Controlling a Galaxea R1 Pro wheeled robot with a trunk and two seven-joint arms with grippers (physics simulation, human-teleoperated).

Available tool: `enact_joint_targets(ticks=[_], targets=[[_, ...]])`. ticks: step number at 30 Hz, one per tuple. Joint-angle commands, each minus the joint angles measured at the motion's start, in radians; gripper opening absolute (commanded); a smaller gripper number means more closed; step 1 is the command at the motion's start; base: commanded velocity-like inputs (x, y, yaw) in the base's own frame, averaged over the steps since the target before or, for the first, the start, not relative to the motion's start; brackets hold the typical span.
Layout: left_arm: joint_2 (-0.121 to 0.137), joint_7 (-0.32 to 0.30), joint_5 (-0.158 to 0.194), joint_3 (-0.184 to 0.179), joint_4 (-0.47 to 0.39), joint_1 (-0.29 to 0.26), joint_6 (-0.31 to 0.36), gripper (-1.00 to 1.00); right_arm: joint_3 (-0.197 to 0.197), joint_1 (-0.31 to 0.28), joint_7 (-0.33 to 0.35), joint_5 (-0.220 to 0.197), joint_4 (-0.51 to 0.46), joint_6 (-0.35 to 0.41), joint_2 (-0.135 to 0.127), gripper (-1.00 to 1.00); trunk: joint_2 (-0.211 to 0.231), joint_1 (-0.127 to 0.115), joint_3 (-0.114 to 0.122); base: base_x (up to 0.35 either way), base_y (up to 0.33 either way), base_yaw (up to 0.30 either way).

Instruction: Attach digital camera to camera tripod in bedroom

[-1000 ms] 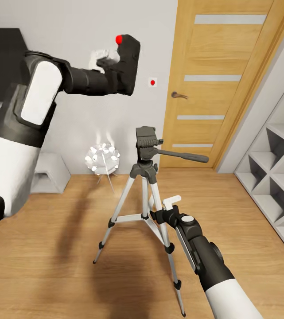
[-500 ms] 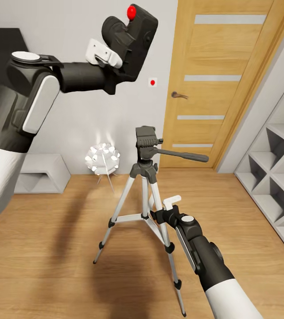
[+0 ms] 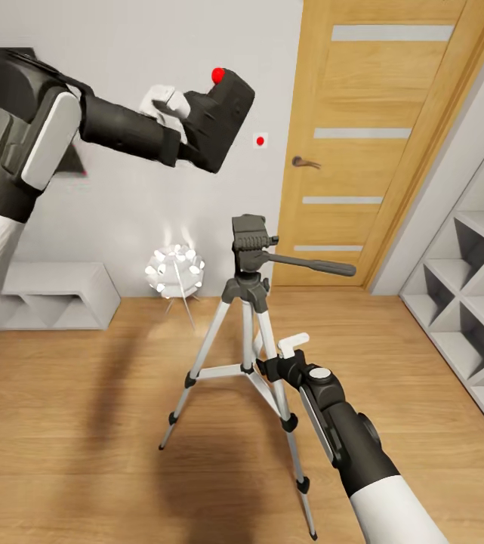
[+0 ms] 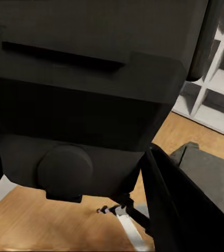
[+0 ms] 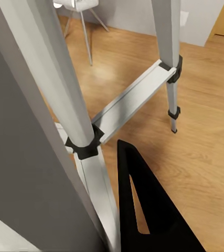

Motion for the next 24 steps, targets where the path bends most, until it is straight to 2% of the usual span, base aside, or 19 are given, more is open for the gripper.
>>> enact_joint_targets(ticks=[1,2,5,6,10,11,12,15,16,21,24], targets=[[0.002,-0.023,0.009,-0.012,0.012,-0.026,0.007,-1.00,-0.001,-0.001,0.008,0.011,0.000,0.005,0.000,-1.00,-0.002,0.000,-0.002,0.000,0.000,0.000],[0.005,-0.054,0.009,-0.039,0.025,-0.063,0.008,-1.00,-0.001,-0.001,0.007,0.010,0.000,0.005,0.000,-1.00,-0.002,0.000,-0.002,0.000,0.000,0.000],[0.010,-0.114,0.008,-0.095,0.037,-0.120,0.007,-1.00,-0.001,-0.001,0.006,0.009,0.002,0.004,0.000,-1.00,-0.002,0.000,-0.002,0.000,0.000,0.000],[0.010,-0.152,0.006,-0.143,0.042,-0.149,0.005,-1.00,-0.002,-0.001,0.006,0.009,0.003,0.004,0.000,-1.00,-0.002,0.000,-0.002,0.000,0.000,0.000],[0.007,-0.205,-0.009,-0.242,0.046,-0.180,0.002,-1.00,-0.001,-0.001,0.006,0.011,0.004,0.004,0.001,-1.00,-0.002,0.000,-0.002,0.000,0.000,0.000],[0.007,-0.221,-0.017,-0.284,0.044,-0.187,0.001,-1.00,-0.001,-0.001,0.006,0.012,0.004,0.004,0.001,-1.00,-0.002,0.000,-0.002,0.000,0.000,0.000],[0.008,-0.229,-0.020,-0.301,0.043,-0.190,0.001,-1.00,0.000,-0.001,0.006,0.013,0.004,0.004,0.001,-1.00,-0.002,0.000,-0.002,0.000,0.000,0.000],[0.013,-0.258,-0.026,-0.336,0.038,-0.196,-0.002,-1.00,0.000,-0.001,0.006,0.014,0.004,0.004,0.001,-1.00,-0.002,0.000,-0.002,0.000,0.000,0.000],[0.017,-0.285,-0.029,-0.349,0.036,-0.198,-0.004,-1.00,0.000,-0.001,0.006,0.015,0.004,0.004,0.001,-1.00,-0.002,0.000,-0.002,0.000,0.000,0.000],[0.029,-0.345,-0.035,-0.366,0.028,-0.200,-0.008,-1.00,0.000,-0.001,0.006,0.016,0.004,0.004,0.002,-1.00,-0.002,0.000,-0.002,0.000,0.000,0.000],[0.032,-0.357,-0.036,-0.370,0.018,-0.201,-0.009,-1.00,0.000,-0.001,0.007,0.016,0.004,0.005,0.003,-1.00,-0.002,0.000,-0.002,0.000,0.000,0.000]])
